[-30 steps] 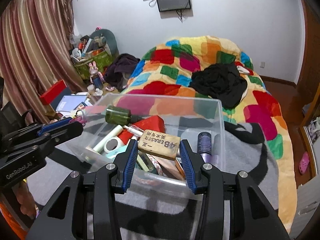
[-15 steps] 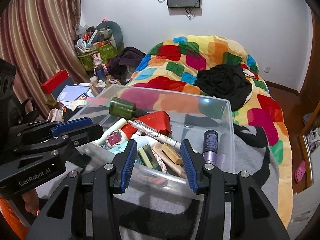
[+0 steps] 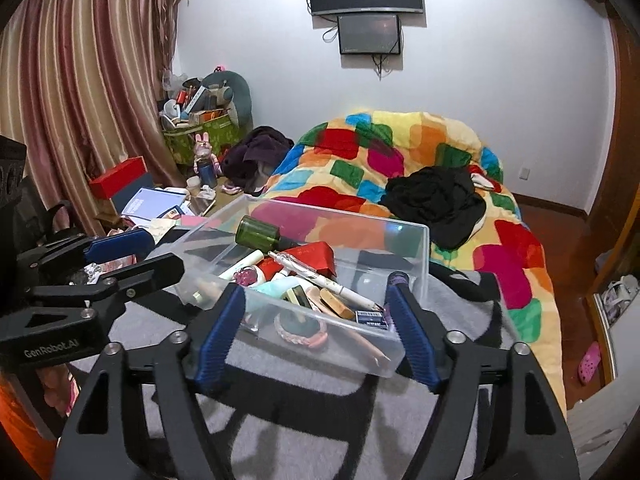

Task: Organize objects

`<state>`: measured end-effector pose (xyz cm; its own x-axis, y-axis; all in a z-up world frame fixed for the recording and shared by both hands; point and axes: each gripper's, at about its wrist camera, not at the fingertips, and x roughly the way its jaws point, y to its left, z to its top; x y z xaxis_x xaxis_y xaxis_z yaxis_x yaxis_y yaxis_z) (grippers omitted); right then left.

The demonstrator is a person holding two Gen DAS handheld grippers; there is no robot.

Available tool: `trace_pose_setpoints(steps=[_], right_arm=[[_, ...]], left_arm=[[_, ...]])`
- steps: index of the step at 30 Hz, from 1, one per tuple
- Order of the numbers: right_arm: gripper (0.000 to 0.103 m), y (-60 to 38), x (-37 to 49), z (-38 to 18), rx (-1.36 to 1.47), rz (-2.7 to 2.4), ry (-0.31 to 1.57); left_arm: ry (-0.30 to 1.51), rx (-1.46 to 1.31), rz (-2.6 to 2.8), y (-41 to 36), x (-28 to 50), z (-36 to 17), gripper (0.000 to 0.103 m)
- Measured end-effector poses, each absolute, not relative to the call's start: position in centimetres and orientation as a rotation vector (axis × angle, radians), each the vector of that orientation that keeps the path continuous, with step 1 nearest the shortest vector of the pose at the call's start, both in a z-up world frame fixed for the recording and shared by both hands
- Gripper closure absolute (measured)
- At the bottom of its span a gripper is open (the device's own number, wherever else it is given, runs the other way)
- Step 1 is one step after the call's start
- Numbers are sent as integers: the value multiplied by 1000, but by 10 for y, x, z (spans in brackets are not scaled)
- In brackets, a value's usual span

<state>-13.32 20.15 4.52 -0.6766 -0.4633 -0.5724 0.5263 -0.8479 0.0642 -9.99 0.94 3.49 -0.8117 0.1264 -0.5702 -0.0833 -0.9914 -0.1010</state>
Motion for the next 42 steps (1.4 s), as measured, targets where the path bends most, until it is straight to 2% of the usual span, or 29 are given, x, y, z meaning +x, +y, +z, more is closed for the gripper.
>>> trace_pose_setpoints(steps=[1, 3, 8, 42], right_arm=[[25, 203, -130, 45, 797, -2466, 142], [21, 206, -126, 45, 794, -2467, 142], [20, 209, -120, 39, 805, -2468, 143], [19, 212, -112, 27, 828, -2475, 134]], left_arm=[[-105, -917, 2887, 10, -98, 34, 38], [-91, -914, 2900, 11, -94, 33, 28], [-78, -890, 2921, 16, -85, 26, 20], [-158, -928, 2907, 14, -85, 14, 17]])
